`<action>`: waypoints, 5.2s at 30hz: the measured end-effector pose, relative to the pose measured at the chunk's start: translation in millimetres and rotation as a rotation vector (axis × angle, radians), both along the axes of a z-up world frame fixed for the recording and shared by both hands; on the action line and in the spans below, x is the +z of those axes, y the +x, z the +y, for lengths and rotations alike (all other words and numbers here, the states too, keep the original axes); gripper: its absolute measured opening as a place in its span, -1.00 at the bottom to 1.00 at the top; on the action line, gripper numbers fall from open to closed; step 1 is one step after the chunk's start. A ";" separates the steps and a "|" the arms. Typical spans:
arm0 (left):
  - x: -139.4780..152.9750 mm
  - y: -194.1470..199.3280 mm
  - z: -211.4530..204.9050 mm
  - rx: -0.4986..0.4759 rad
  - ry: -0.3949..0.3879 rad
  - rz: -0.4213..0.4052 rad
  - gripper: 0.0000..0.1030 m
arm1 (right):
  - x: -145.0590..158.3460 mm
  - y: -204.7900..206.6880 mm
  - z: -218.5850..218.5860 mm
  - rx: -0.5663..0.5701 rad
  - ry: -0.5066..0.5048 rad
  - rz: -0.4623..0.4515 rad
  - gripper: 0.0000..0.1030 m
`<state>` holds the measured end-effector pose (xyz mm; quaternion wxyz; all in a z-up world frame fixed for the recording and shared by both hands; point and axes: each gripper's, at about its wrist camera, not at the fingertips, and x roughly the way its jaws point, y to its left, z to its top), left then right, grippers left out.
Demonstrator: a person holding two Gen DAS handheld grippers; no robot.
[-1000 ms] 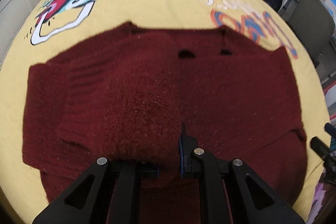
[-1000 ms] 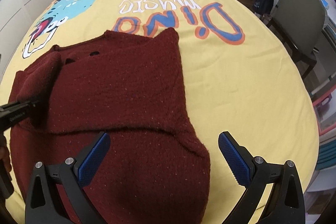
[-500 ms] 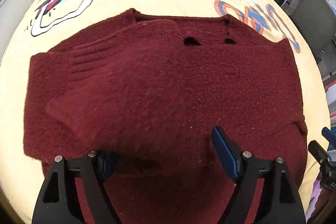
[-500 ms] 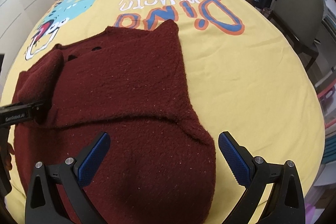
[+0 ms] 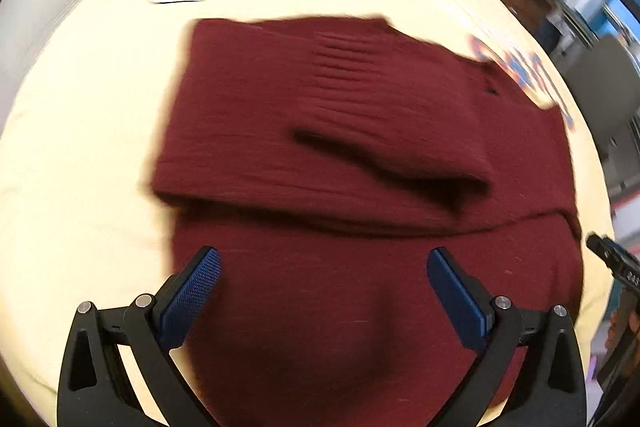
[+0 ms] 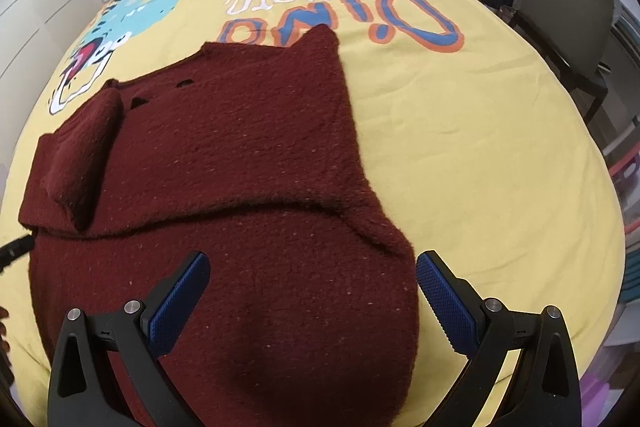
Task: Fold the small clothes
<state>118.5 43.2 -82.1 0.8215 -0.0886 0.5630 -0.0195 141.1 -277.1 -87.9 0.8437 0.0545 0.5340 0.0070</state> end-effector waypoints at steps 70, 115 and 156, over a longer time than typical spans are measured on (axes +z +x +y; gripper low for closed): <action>-47.6 62.6 38.4 -0.077 0.087 0.046 -0.75 | -4.3 105.4 123.4 0.251 0.084 0.045 -0.65; -44.0 32.2 22.7 -0.084 0.166 0.029 -0.71 | -38.1 93.3 65.1 0.103 -0.052 0.061 -0.61; -54.2 43.0 -42.5 -0.110 0.175 -0.070 0.99 | -51.6 57.6 72.2 0.148 -0.077 -0.078 0.99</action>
